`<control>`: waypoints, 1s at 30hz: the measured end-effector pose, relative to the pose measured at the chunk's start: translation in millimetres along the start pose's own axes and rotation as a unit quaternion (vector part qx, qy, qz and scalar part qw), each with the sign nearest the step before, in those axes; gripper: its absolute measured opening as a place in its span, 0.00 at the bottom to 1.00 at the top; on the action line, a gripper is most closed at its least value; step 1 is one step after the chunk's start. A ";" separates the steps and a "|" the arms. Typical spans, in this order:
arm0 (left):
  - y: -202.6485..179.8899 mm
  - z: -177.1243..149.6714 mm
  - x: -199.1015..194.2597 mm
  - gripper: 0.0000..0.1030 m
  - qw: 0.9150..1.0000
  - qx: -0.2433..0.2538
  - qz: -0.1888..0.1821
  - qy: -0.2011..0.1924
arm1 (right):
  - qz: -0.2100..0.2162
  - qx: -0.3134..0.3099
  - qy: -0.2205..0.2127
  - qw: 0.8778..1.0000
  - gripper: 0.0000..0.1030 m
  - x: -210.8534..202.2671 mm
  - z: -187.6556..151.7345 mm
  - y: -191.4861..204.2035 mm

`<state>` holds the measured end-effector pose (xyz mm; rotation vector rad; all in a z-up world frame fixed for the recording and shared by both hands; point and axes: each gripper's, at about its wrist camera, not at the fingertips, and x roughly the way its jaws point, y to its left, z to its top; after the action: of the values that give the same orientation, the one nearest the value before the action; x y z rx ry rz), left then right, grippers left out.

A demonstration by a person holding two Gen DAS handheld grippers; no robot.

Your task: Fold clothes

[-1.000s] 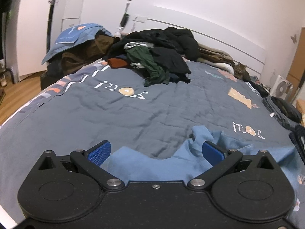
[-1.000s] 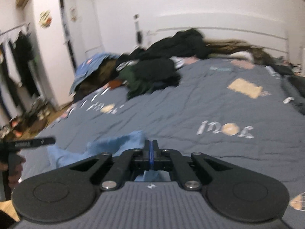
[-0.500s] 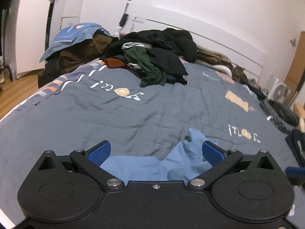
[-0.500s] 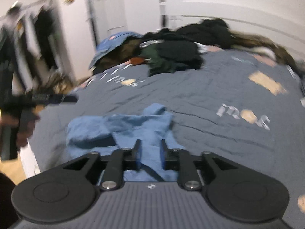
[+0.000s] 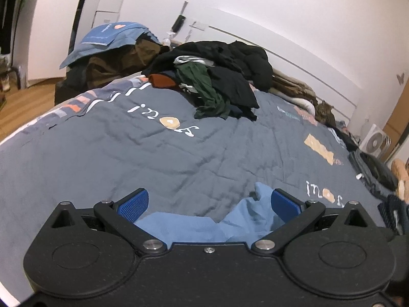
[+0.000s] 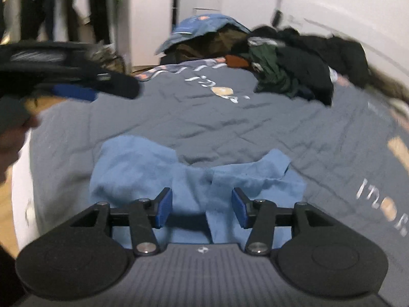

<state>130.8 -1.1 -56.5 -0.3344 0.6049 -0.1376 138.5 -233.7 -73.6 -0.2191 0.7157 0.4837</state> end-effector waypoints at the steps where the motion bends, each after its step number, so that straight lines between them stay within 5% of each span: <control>1: 1.8 0.6 -0.3 1.00 1.000 -0.005 0.000 -0.001 | -0.006 0.013 -0.001 1.000 0.49 4.4 1.8 -2.3; 7: 3.9 3.4 1.2 1.00 1.000 -0.014 -0.001 0.000 | -0.031 0.041 0.027 0.998 0.50 32.3 1.0 -9.1; 9: 3.9 3.5 1.5 1.00 1.000 -0.011 0.001 0.000 | -0.027 0.053 0.040 0.997 0.37 38.5 -3.5 -12.9; 11: 4.5 3.7 1.2 1.00 1.000 -0.010 0.004 -0.001 | -0.021 0.081 0.035 0.996 0.09 36.8 -8.2 -19.4; 13: 6.0 4.1 0.4 1.00 1.000 -0.011 0.007 -0.002 | -0.015 0.109 0.016 0.994 0.07 24.9 -10.9 -28.2; 24: -0.2 -0.6 4.0 1.00 1.000 0.007 0.007 0.008 | -0.052 0.212 -0.148 0.965 0.05 -131.8 -14.9 -111.5; 30: -16.7 -12.6 10.8 1.00 0.998 0.019 -0.053 0.033 | -0.086 0.229 -0.175 0.954 0.05 -197.8 -53.7 -137.7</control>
<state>131.8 -22.5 -66.2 -0.3259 0.6486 -0.2636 47.2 -441.2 24.2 0.2367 0.4379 0.1704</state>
